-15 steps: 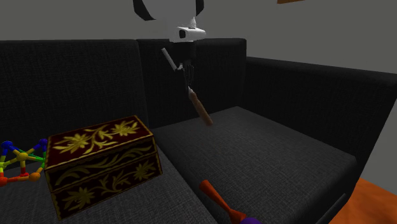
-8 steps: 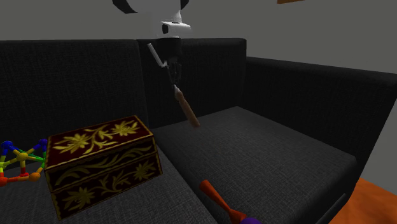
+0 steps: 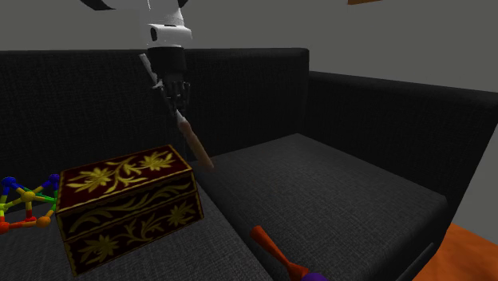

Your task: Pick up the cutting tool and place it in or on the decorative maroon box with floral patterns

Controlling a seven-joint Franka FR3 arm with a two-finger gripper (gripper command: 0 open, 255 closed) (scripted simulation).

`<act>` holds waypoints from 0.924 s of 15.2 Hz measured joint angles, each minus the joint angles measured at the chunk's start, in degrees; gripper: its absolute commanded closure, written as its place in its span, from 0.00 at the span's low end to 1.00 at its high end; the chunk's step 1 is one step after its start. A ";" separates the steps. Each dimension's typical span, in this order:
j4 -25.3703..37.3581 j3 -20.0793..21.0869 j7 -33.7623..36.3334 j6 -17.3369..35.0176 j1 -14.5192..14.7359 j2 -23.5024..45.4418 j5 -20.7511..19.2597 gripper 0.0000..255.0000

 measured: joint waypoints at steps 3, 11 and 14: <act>-3.33 1.58 2.47 0.95 1.06 -2.67 1.59 1.00; -9.78 4.98 8.87 3.93 4.35 -6.53 4.23 1.00; -11.13 4.73 9.48 5.86 4.55 -5.66 3.47 1.00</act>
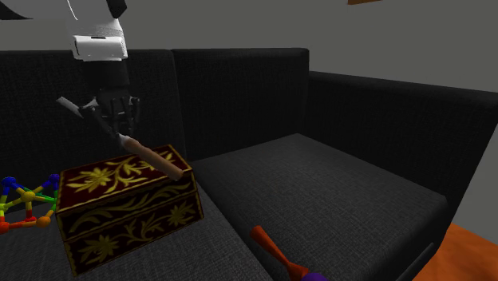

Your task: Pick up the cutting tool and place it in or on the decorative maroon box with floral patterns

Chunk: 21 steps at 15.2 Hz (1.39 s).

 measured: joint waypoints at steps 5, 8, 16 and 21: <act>-1.60 -0.59 1.44 3.13 0.70 2.17 -1.84 1.00; -2.55 -1.16 2.25 5.18 1.10 3.69 -3.16 1.00; -2.52 -1.35 2.56 5.62 1.33 4.29 -3.63 0.00; -2.52 -1.35 2.56 5.63 1.33 4.29 -3.64 0.00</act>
